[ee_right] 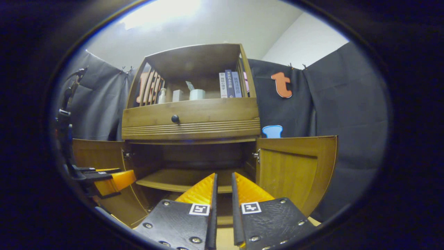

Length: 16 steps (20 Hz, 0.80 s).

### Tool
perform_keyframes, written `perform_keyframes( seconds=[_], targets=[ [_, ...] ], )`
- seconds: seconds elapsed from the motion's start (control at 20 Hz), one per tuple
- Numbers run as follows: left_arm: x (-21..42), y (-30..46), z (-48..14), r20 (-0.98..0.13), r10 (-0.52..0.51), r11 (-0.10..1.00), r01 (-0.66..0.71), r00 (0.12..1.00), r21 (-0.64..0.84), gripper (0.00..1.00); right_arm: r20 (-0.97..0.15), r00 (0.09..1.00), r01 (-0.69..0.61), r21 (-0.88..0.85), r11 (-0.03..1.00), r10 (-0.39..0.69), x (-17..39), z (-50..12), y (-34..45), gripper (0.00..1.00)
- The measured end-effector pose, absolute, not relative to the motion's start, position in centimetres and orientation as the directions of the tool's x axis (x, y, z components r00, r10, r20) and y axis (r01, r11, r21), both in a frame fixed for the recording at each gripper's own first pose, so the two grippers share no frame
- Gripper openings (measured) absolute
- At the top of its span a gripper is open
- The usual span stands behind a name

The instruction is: Open the right door of the double-door shoe cabinet with the right hand, and open the left door with the left hand.

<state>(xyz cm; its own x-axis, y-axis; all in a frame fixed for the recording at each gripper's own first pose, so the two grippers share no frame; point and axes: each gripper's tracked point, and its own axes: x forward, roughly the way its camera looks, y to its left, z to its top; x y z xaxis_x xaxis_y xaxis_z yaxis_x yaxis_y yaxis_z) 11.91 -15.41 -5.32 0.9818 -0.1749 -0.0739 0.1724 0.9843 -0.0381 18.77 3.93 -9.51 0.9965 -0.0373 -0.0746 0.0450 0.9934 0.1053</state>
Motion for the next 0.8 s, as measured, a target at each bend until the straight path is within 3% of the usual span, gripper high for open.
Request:
perform_keyframes(
  seconds=[0.05, 0.1, 0.15, 0.2, 0.25, 0.35, 0.5, 0.7, 0.8],
  targets=[
    [12.0, -15.6, -5.4, -0.072, -0.179, 0.984, 0.176, 0.981, -0.04, 0.7, -0.071, 0.997, 0.045, 0.104, 0.994, -0.038, 18.8, -9.5, 3.8, 0.19],
    [11.7, -15.6, -5.2, -0.071, -0.181, 0.983, 0.178, 0.981, -0.043, 0.73, -0.068, 0.997, 0.042, 0.104, 0.994, -0.035, 18.8, -9.4, 3.9, 0.27],
    [11.8, -15.6, -5.1, -0.068, -0.177, 0.984, 0.174, 0.982, -0.045, 0.83, -0.067, 0.997, 0.044, 0.103, 0.994, -0.037, 18.7, -9.3, 3.9, 0.25],
    [11.7, -15.5, -5.1, -0.064, -0.176, 0.984, 0.173, 0.982, -0.046, 0.87, -0.065, 0.997, 0.043, 0.103, 0.994, -0.036, 18.6, -9.2, 3.9, 0.25],
    [11.7, -15.4, -4.8, -0.059, -0.172, 0.985, 0.169, 0.983, -0.045, 0.9, -0.064, 0.997, 0.046, 0.104, 0.993, -0.039, 18.6, -9.2, 3.9, 0.32],
    [11.6, -15.0, -4.5, -0.047, -0.161, 0.986, 0.159, 0.986, -0.043, 0.9, -0.063, 0.997, 0.048, 0.11, 0.993, -0.042, 18.7, -9.2, 3.9, 0.3],
    [11.3, -14.3, -3.9, -0.027, -0.139, 0.989, 0.137, 0.99, -0.047, 0.91, -0.064, 0.997, 0.038, 0.121, 0.992, -0.031, 18.7, -9.2, 4.3, 0.39],
    [11.1, -14.2, -2.1, 0.051, -0.129, 0.989, 0.132, 0.99, -0.061, 0.92, -0.081, 0.996, -0.016, 0.147, 0.989, 0.028, 18.4, -9.7, 5.7, 0.97],
    [11.0, -13.8, -2.0, 0.058, -0.12, 0.991, 0.123, 0.991, -0.046, 0.92, -0.06, 0.997, -0.041, 0.163, 0.986, 0.051, 18.1, -8.9, 6.2, 1.0]
  ],
)
